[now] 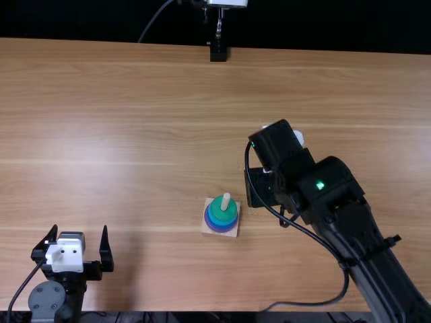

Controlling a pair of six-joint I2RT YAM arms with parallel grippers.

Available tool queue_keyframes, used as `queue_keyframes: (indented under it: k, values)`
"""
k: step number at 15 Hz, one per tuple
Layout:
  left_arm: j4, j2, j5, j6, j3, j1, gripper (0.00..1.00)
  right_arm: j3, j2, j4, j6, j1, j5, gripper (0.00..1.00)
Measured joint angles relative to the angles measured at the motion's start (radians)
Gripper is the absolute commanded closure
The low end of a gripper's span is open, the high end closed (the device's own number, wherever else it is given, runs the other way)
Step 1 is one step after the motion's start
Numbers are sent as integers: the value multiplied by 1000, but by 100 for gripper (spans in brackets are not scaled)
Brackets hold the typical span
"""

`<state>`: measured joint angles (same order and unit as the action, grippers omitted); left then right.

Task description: Build the Hanoi tower: stack the rings onto the peg from bottom to top in this color order: purple, dark blue, light blue, dark green, light green, yellow, orange.

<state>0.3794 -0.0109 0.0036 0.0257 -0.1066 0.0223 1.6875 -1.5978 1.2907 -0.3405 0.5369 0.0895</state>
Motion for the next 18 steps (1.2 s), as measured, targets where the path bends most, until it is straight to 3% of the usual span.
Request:
queue_keyframes:
  k: [2, 5, 10, 18]
  values:
    - [0, 0, 0, -1, 0, 0, 0, 34, -58, 1, 6, 9, -37, 100]
    - [0, 0, 0, 0, 0, 0, 0, 78, -101, 6, 11, 50, -70, 100]
    - [0, 0, 0, -1, 0, 0, 0, 87, -101, 23, 14, 105, -82, 100]
    - [0, 0, 0, 0, 0, 0, 0, 89, -158, 23, 14, 140, -82, 100]
